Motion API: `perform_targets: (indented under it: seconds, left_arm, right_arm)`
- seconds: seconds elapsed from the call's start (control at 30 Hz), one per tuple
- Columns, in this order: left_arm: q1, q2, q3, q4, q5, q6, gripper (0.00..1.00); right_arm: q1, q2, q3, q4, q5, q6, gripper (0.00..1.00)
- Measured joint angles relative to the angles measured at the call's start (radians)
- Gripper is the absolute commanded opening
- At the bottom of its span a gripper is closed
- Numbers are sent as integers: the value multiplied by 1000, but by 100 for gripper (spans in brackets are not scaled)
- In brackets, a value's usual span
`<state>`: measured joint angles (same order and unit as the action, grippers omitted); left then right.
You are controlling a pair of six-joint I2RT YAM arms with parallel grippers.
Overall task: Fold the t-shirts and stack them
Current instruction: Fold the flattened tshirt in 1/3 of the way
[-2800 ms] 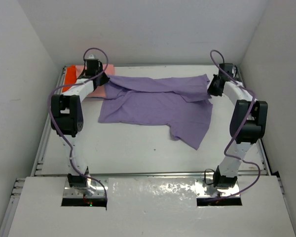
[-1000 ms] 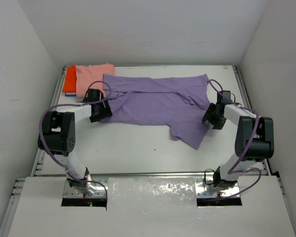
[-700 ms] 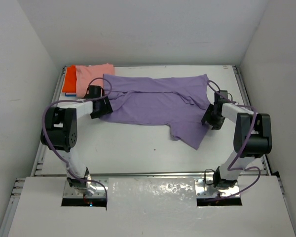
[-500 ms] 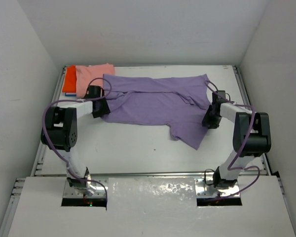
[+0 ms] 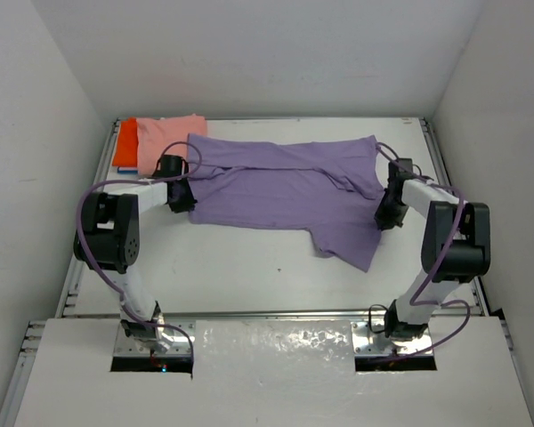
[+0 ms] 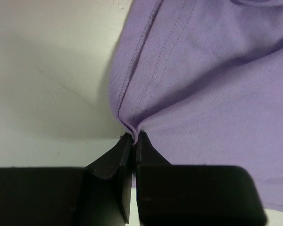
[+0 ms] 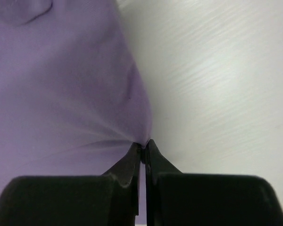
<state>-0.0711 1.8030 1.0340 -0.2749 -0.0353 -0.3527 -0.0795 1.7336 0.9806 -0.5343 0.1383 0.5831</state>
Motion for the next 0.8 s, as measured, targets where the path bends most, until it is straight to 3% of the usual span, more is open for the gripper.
perform_targets:
  seconds: [0.33,0.8]
  left_arm:
    - [-5,-45,-36,-37,58,-11,0]
    - [-143,-165,-189,-59,89,-94,0]
  right_arm:
    - [-109,-23,51,-126,21,-114,0]
    - [-204,-122,6,-211,71,-184,0]
